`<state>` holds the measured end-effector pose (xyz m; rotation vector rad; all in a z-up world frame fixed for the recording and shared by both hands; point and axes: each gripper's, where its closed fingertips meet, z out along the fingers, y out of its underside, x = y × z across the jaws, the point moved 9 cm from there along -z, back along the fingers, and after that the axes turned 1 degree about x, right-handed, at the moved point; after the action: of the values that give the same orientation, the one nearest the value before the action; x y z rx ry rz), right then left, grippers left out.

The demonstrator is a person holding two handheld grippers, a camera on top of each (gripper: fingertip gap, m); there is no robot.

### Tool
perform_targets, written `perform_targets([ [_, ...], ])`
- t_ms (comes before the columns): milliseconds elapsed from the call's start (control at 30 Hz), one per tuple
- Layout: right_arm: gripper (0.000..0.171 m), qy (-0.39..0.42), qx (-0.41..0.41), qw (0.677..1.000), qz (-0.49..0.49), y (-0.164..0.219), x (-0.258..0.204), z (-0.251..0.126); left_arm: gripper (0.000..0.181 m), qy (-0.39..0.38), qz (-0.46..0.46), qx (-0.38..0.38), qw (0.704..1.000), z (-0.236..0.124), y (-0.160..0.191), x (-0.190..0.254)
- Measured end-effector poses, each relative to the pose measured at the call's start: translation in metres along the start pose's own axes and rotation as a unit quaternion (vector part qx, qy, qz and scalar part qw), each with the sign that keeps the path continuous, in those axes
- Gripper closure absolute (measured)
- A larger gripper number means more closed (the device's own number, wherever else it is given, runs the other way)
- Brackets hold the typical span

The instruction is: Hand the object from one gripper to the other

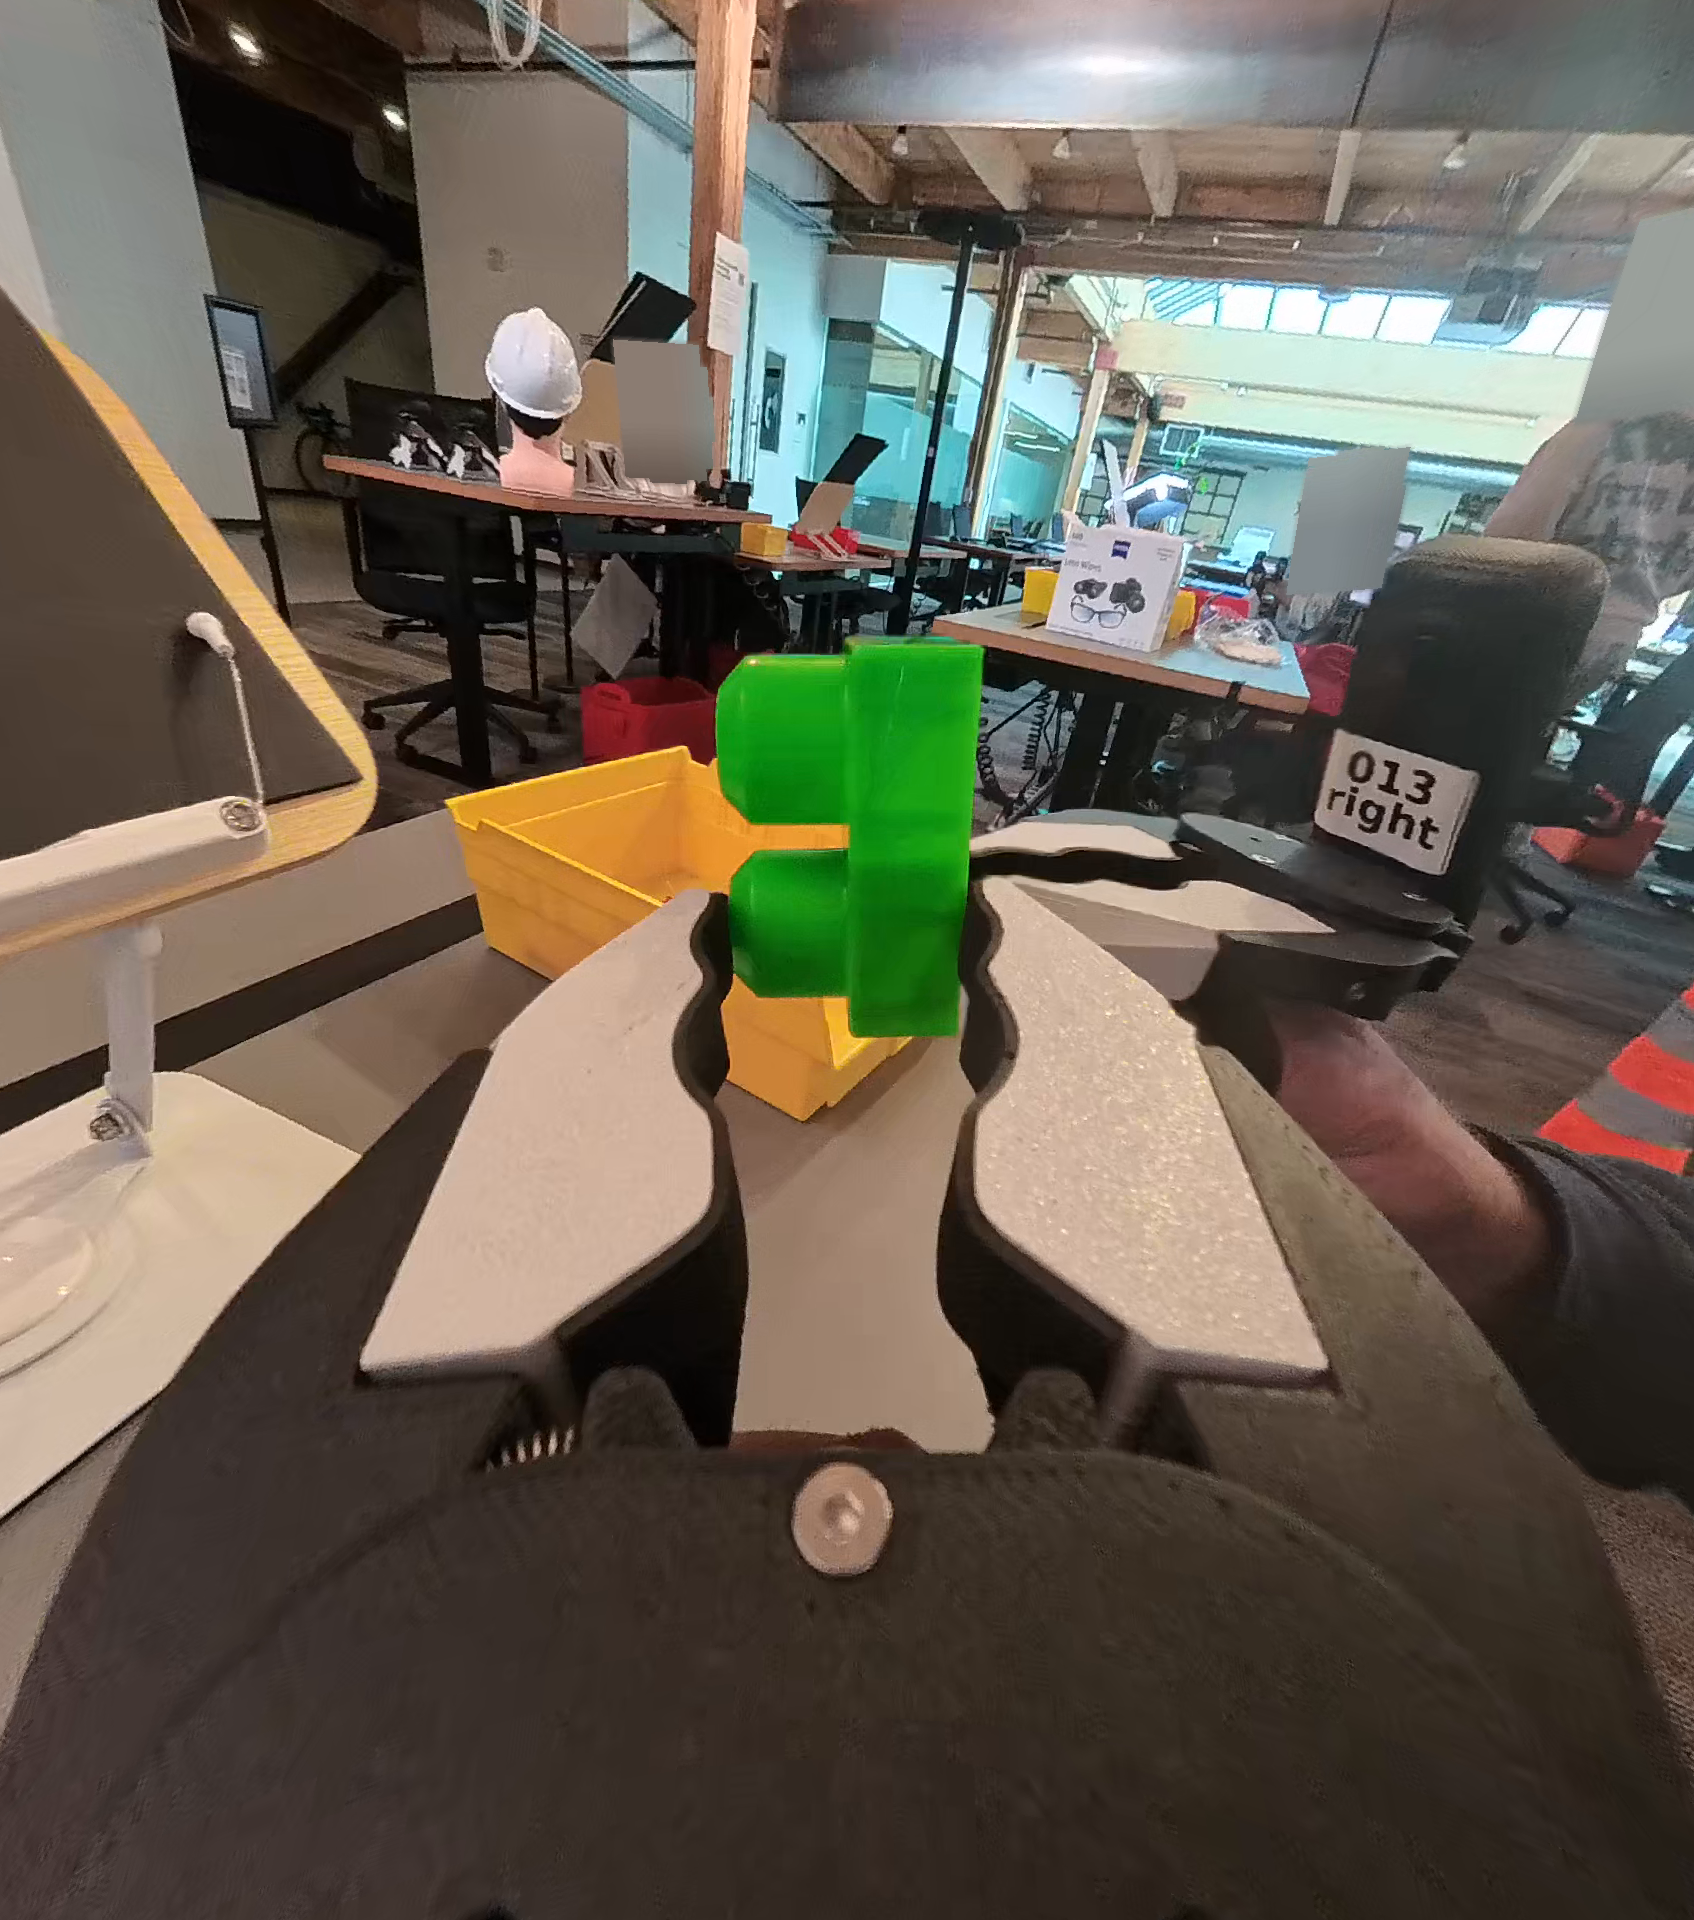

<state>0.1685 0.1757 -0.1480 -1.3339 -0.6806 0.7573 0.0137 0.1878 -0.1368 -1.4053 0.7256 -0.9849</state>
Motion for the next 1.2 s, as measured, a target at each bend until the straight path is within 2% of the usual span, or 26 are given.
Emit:
perform_targets([
  [100,0.158,0.0,-0.014,1.0,-0.023,-0.001,0.0,-0.007,0.139,-0.007,0.001,-0.001,1.0,-0.004,-0.003,-0.003],
  [233,0.153,0.038,-0.032,0.989,-0.137,-0.028,0.004,-0.019,0.139,-0.021,0.021,-0.033,0.999,-0.008,-0.008,-0.007],
  [300,0.144,0.055,-0.061,0.973,-0.216,-0.044,0.002,-0.016,0.139,-0.032,0.031,-0.051,0.998,-0.008,-0.011,-0.008],
  [400,0.14,0.068,-0.089,0.933,-0.341,-0.057,-0.006,-0.005,0.139,-0.034,0.036,-0.075,0.996,-0.007,-0.015,-0.007],
  [533,0.142,0.073,-0.134,0.883,-0.443,-0.054,-0.011,0.012,0.139,-0.025,0.04,-0.093,0.995,-0.003,-0.016,-0.001],
  [633,0.149,0.073,-0.149,0.863,-0.477,-0.05,-0.011,0.018,0.139,-0.02,0.045,-0.108,0.993,-0.001,-0.015,0.003],
  [700,0.16,0.074,-0.156,0.856,-0.488,-0.048,-0.009,0.019,0.139,-0.012,0.047,-0.11,0.993,0.0,-0.014,0.006],
  [900,0.165,0.082,-0.146,0.868,-0.467,-0.05,-0.006,0.017,0.139,-0.01,0.049,-0.102,0.994,0.002,-0.013,0.006],
  [967,0.165,0.104,-0.13,0.883,-0.439,-0.052,-0.002,0.014,0.137,-0.016,0.064,-0.082,0.994,0.0,-0.014,0.007],
  [1033,0.165,0.123,-0.107,0.904,-0.395,-0.056,0.004,0.01,0.117,-0.036,0.078,-0.082,0.993,-0.001,-0.009,0.006],
  [1067,0.165,0.129,-0.095,0.913,-0.374,-0.056,0.006,0.007,0.114,-0.035,0.073,-0.077,0.994,-0.001,-0.006,0.006],
  [1200,0.164,0.124,-0.066,0.947,-0.288,-0.047,0.009,0.004,0.114,-0.039,0.051,-0.046,0.997,0.002,0.0,0.008],
])
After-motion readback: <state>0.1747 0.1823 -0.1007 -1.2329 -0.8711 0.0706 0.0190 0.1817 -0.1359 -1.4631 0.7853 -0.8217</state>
